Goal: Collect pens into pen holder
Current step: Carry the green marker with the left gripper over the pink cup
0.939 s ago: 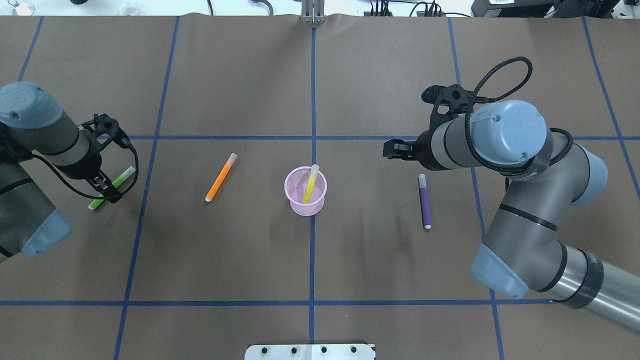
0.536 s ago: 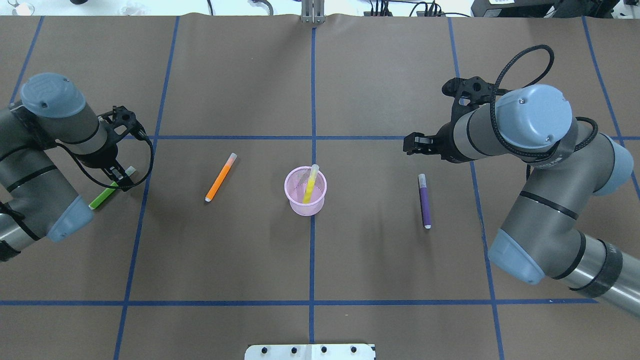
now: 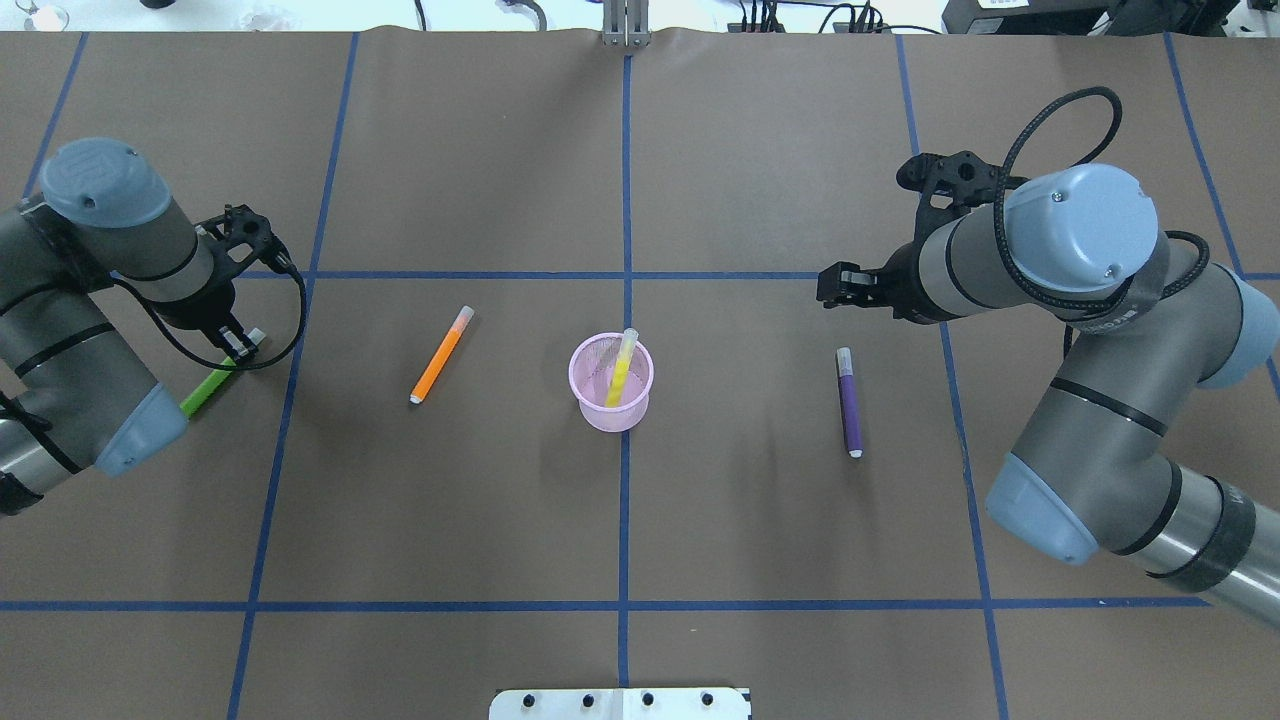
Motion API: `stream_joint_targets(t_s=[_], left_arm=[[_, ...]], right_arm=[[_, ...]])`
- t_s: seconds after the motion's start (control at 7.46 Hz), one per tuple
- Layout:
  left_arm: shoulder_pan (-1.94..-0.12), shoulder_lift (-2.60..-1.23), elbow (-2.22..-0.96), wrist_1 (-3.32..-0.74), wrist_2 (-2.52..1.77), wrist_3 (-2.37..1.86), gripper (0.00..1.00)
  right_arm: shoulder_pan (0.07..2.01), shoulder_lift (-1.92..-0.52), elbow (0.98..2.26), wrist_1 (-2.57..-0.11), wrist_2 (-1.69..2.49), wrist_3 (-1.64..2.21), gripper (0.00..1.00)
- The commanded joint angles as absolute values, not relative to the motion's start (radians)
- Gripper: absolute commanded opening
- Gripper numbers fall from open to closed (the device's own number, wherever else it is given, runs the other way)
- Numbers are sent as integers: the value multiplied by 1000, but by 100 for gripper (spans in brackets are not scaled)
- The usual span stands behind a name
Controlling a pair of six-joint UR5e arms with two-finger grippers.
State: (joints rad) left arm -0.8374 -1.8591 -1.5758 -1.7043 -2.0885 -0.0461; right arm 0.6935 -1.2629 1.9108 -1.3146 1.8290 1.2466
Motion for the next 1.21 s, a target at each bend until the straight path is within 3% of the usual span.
stream_joint_targets(t_s=[0.0,0.67,1.07], left_arm=[[-847,-1856,-1597,-1688,-2097,-48,0],[-848,-2051,-1777,-1560,-2071,-364,0],[-708,-2192,-1857,-1590,-1955,-566,0]], right_arm=[[693,-1261,1919,-1315,1827,1253,83],[741,-1296,1936,-1315,1838,1223,81],[765,-1330,1930,-1318,1839,1151,79]])
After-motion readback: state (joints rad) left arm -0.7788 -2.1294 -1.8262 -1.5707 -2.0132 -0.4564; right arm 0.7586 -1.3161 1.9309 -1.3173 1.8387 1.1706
